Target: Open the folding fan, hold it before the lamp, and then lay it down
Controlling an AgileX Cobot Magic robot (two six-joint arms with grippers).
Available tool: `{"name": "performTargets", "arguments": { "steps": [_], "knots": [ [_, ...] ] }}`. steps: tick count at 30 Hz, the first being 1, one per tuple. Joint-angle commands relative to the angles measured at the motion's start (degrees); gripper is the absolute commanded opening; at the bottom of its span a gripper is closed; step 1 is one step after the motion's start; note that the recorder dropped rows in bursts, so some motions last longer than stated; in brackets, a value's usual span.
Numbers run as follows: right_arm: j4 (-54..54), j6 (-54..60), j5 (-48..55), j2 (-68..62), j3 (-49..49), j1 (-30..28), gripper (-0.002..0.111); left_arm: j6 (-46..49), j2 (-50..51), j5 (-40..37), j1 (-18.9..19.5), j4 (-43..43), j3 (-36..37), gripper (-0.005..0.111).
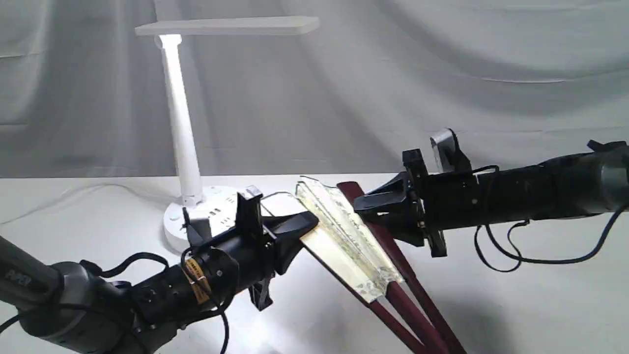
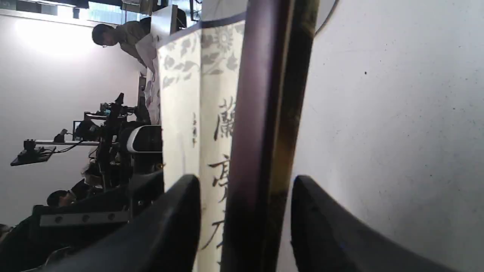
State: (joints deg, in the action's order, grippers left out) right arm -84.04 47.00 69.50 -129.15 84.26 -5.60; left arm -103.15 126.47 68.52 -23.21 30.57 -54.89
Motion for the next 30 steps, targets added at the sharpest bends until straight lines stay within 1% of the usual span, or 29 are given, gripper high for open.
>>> {"name": "performTargets", "arguments": {
  "steps": [1,5,7,14,21,30],
  "knots": [
    [-0.07,0.74,0.46,0.80,-0.45,0.45,0.039,0.27,-0.17,1.43,-0.09,0.44,-0.10,0.000],
    [-0.07,0.74,0.46,0.80,-0.45,0.45,0.034,0.27,-0.17,1.02,-0.09,0.44,-0.10,0.000],
    [-0.07,0.74,0.46,0.80,-0.45,0.45,0.028,0.27,-0.17,0.64,-0.09,0.53,-0.10,0.000],
    [-0.07,1.40,0.46,0.80,-0.45,0.25,0.000,0.27,-0.17,0.67,-0.09,1.81,-0.10,0.000],
    [-0.96,1.40,0.46,0.80,-0.45,-0.14,0.000,0.16,-0.17,1.44,-0.09,-0.36,-0.10,0.000],
    [-1.17,0.84,0.46,0.80,-0.45,-4.34,0.000,-0.34,-0.17,1.44,-0.31,-6.59,-0.10,0.000]
  ]
}}
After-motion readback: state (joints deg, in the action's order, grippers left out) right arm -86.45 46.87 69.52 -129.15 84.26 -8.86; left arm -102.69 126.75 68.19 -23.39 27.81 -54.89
